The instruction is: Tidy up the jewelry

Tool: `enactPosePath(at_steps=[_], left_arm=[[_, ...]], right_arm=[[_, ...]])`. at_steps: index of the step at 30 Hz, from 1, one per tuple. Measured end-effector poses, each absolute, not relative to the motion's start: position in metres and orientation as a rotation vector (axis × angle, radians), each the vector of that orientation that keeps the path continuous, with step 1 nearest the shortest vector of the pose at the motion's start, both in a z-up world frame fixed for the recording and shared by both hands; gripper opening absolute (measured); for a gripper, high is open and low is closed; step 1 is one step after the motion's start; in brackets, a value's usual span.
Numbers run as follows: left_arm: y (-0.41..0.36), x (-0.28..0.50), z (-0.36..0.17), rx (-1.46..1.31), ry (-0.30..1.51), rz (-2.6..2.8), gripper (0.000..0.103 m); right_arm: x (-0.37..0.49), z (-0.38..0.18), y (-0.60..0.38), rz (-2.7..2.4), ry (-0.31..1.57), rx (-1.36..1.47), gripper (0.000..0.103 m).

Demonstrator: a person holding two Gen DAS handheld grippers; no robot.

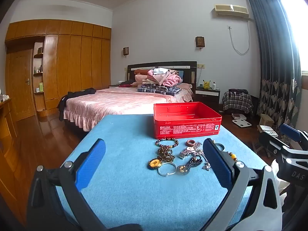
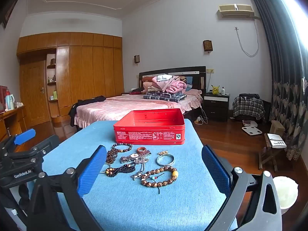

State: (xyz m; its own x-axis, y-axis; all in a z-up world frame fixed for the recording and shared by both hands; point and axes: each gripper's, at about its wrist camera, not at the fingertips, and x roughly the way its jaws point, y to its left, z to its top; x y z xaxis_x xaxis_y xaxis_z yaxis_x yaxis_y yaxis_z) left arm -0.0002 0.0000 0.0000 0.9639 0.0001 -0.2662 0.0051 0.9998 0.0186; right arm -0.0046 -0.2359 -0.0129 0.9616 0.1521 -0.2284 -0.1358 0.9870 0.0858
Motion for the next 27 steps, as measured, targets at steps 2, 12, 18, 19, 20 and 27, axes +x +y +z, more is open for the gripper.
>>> enactPosePath(at_steps=[2, 12, 18, 19, 20, 27], left_arm=[[-0.0001, -0.0002, 0.0, 0.021, 0.269, -0.003, 0.098], [0.0033, 0.0035, -0.0025, 0.019, 0.27, -0.001, 0.098], [0.003, 0.004, -0.0032, 0.021, 0.267, 0.0, 0.098], [0.0026, 0.0039, -0.003, 0.021, 0.268, 0.001, 0.098], [0.0024, 0.0032, -0.0026, 0.021, 0.268, 0.0, 0.098], [0.0022, 0.003, -0.0025, 0.022, 0.268, 0.001, 0.098]], right_arm=[[-0.0045, -0.0131, -0.2358, 0.146, 0.239, 0.069, 0.097], [-0.0048, -0.0133, -0.2356, 0.145, 0.239, 0.07, 0.097], [-0.0044, -0.0133, -0.2355, 0.145, 0.24, 0.069, 0.097], [-0.0043, -0.0133, -0.2355, 0.145, 0.24, 0.069, 0.097], [-0.0043, -0.0133, -0.2355, 0.145, 0.241, 0.069, 0.097], [-0.004, -0.0135, -0.2358, 0.145, 0.241, 0.069, 0.097]])
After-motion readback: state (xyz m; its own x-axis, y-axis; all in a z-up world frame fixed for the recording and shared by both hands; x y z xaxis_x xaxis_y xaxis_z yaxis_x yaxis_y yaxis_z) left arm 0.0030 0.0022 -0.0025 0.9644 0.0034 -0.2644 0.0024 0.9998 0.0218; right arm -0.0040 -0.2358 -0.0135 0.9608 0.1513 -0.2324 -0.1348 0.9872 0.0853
